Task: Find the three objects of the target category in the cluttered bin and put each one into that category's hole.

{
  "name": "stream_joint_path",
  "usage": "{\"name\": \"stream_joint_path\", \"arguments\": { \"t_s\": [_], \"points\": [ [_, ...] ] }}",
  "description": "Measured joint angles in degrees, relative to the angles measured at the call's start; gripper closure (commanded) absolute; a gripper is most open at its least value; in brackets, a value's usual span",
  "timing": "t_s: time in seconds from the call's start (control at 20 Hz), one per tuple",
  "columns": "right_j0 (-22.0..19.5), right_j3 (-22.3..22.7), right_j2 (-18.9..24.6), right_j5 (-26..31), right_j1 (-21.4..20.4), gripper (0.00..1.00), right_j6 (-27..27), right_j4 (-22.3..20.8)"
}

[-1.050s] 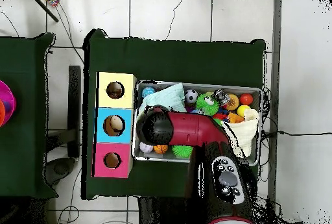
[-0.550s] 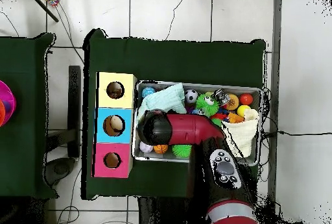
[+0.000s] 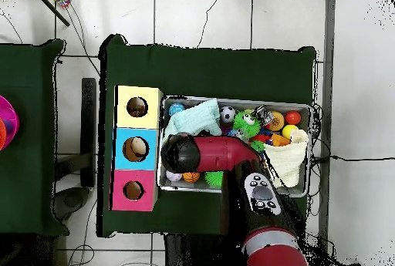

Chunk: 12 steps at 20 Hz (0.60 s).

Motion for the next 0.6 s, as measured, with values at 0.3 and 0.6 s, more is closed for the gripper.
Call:
{"name": "stream_joint_path", "arguments": {
  "t_s": [0.3, 0.6],
  "points": [
    [-0.08, -0.15, 0.46, 0.01, 0.51, 1.00, 0.00, -0.02],
    [-0.51, -0.16, 0.93, 0.01, 0.55, 1.00, 0.00, -0.02]
  ]
}}
